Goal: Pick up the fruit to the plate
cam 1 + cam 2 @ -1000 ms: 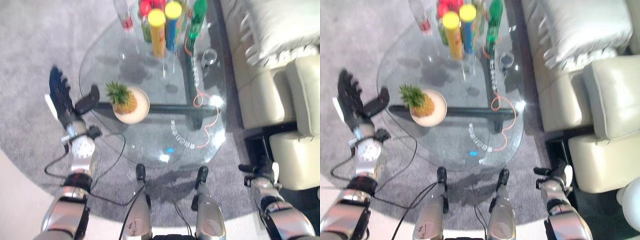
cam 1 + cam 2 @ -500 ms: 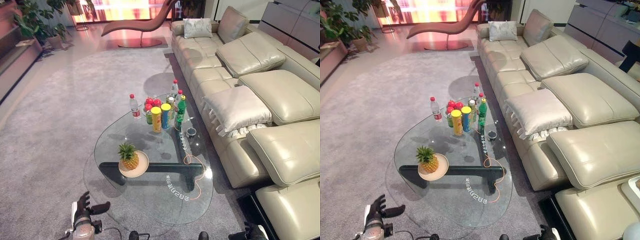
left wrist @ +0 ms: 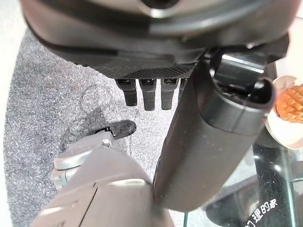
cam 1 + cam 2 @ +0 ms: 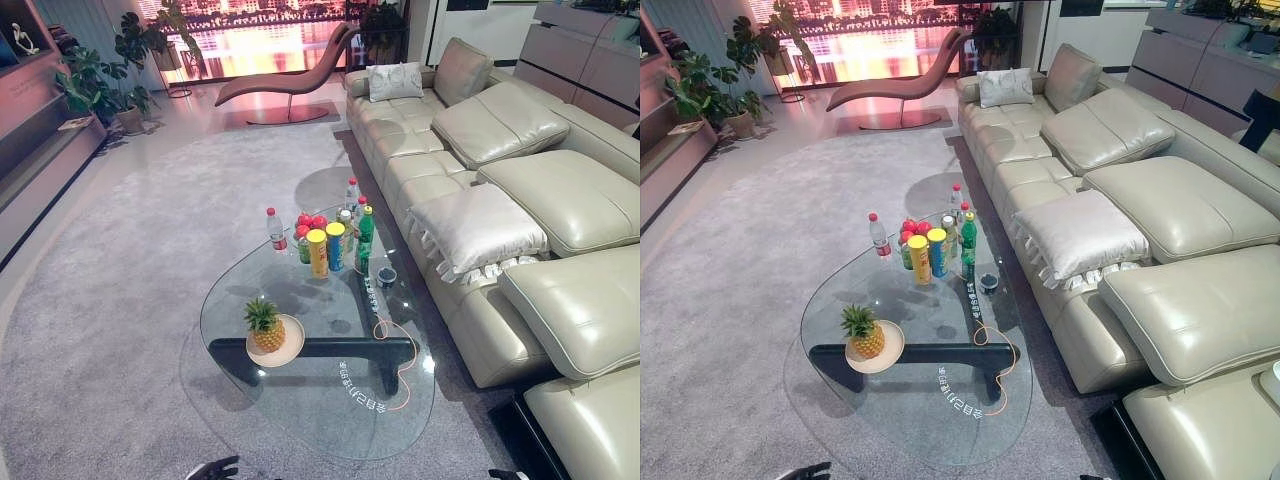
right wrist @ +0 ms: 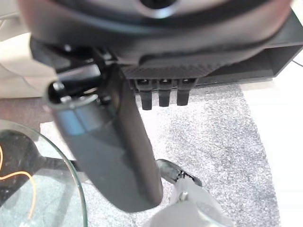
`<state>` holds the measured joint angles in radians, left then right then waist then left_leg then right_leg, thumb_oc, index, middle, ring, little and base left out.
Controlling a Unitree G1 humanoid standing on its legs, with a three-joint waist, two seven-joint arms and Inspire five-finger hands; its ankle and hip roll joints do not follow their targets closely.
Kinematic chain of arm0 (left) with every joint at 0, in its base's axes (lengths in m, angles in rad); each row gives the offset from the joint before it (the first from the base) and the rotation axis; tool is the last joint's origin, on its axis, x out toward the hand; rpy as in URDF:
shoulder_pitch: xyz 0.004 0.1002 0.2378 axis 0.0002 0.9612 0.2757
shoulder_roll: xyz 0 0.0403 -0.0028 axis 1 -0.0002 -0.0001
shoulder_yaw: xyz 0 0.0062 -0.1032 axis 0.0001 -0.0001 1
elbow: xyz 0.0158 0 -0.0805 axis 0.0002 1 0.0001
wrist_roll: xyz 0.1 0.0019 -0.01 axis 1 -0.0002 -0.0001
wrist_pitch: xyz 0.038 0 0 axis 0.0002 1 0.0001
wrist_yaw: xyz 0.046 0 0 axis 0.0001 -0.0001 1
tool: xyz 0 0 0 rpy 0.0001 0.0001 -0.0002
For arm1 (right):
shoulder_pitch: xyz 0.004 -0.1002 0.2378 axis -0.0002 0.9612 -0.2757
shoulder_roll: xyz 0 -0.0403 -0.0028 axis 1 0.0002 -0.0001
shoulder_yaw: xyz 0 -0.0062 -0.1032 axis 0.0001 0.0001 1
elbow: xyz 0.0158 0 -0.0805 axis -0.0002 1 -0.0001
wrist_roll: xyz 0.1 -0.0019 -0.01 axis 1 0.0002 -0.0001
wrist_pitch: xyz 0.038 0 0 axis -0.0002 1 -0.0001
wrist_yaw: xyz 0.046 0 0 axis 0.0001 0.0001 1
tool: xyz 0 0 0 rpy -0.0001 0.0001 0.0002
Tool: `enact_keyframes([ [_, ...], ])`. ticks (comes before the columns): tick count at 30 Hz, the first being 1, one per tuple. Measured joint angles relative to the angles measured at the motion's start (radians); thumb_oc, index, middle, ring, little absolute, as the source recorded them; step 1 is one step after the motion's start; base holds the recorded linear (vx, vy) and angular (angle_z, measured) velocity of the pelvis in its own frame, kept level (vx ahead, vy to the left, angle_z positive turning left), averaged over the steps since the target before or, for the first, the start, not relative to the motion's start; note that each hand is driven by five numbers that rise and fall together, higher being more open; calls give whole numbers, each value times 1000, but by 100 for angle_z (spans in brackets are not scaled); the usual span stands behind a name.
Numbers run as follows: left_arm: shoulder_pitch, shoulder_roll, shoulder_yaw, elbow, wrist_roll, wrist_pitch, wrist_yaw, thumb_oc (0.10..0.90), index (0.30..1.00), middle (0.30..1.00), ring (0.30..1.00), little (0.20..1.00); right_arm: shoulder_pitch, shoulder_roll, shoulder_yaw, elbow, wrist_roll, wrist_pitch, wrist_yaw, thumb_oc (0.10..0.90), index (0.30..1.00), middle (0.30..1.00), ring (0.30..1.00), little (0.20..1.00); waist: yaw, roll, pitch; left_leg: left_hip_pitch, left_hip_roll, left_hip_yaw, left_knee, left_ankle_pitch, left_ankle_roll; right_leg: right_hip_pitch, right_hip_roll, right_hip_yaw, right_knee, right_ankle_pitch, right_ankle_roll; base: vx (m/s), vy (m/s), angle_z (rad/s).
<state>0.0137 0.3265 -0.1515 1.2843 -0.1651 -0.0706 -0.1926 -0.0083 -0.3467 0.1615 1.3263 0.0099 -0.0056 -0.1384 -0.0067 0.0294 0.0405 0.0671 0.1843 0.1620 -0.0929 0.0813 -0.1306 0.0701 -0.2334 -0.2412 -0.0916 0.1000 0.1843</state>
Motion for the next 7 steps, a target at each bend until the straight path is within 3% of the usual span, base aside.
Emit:
enact_keyframes([
  [7, -14, -2, 1, 2, 0, 68, -17, 800, 900, 900, 900, 900, 2, 0, 25, 1, -10, 20, 14, 800, 900, 900, 900, 900, -1, 7, -6, 1, 3, 7, 0, -5, -6, 2, 2, 3, 0, -2, 2, 7, 0, -2],
])
